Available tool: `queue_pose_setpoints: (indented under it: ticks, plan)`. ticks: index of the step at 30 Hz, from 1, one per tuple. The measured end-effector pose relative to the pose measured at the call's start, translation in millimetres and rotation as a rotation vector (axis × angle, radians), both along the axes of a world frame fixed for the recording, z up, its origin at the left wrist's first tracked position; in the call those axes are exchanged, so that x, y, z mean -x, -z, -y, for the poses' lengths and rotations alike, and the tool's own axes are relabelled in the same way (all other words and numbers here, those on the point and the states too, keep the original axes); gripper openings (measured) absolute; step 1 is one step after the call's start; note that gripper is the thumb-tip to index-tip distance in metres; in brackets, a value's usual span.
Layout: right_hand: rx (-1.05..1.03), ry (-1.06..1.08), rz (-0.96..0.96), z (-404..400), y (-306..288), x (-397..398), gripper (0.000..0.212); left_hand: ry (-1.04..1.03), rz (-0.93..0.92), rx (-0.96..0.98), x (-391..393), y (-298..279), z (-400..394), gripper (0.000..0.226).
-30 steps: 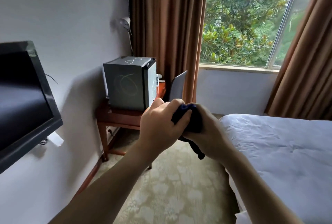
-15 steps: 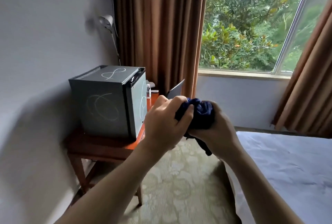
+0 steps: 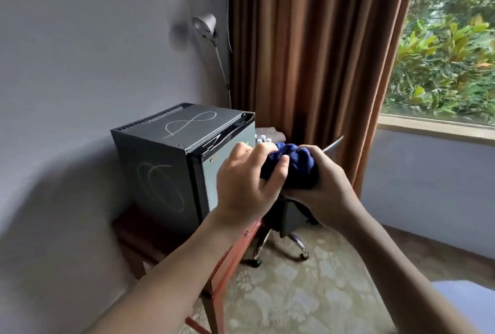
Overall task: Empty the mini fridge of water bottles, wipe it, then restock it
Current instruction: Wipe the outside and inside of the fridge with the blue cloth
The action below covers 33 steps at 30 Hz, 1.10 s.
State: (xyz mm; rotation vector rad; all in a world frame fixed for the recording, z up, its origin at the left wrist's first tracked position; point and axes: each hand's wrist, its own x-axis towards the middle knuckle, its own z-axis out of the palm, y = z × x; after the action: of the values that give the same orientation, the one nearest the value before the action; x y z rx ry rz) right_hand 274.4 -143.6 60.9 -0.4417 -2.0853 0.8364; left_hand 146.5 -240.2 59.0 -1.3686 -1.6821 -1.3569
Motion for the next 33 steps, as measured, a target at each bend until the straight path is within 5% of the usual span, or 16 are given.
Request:
queue_pose_setpoints:
  ticks: [14,23,29,31,33]
  plan:
    - [-0.11,-0.349,0.085,-202.5,9.1,256.6,0.06,-0.474,-0.196,-0.108,219.7,25.1,-161.8,0.042]
    - [-0.259,-0.644,0.132,-244.5,-0.4,399.1,0.062,-0.854,-0.162,0.062,308.2,15.2,-172.8,0.034]
    - [-0.535,-0.85,0.315,-243.6,20.8,449.8,0.048,-1.083,0.03,0.392,311.3,43.6,-156.0,0.039]
    - [-0.437,-1.049,0.437,-252.6,27.8,444.8,0.05,-1.076,0.109,0.469,301.6,54.1,-155.7,0.041]
    - [-0.268,-1.198,0.482,-264.2,30.9,440.1,0.047,-0.97,0.409,0.412,294.6,55.1,-162.0,0.052]
